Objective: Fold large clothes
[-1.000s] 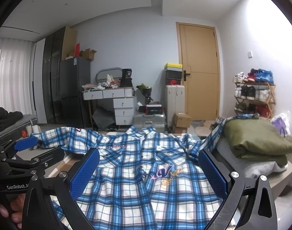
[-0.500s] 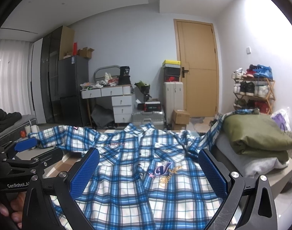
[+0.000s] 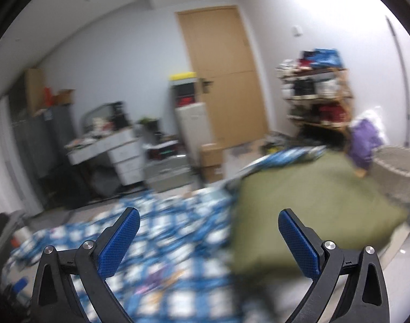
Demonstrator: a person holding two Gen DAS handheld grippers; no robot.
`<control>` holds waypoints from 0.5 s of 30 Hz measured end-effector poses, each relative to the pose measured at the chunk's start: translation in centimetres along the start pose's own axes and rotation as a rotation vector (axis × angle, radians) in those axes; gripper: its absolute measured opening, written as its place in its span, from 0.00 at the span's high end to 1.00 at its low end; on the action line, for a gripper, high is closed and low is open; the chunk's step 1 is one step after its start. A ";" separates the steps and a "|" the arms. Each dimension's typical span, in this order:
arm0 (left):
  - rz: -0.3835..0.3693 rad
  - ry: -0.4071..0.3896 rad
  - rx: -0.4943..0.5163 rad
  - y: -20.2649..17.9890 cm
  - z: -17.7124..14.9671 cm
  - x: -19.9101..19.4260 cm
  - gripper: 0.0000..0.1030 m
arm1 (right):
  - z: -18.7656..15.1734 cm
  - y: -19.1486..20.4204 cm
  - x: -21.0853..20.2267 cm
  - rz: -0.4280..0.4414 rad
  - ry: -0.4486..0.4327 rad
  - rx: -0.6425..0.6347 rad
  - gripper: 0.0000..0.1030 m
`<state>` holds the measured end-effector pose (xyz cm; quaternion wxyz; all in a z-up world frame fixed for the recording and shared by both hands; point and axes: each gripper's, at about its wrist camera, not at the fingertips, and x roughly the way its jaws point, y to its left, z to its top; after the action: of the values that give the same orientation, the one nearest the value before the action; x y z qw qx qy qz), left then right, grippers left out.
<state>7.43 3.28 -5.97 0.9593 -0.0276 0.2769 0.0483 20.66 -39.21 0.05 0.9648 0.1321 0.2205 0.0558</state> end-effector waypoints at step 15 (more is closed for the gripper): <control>0.025 0.116 0.003 0.1 1.2 5.8 0.01 | 6.9 -9.9 17.1 -0.225 0.328 0.229 0.74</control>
<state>12.91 3.97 -8.00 0.9410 -0.0257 0.3323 0.0581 39.50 -47.44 -3.70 0.8949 0.2043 0.3926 -0.0569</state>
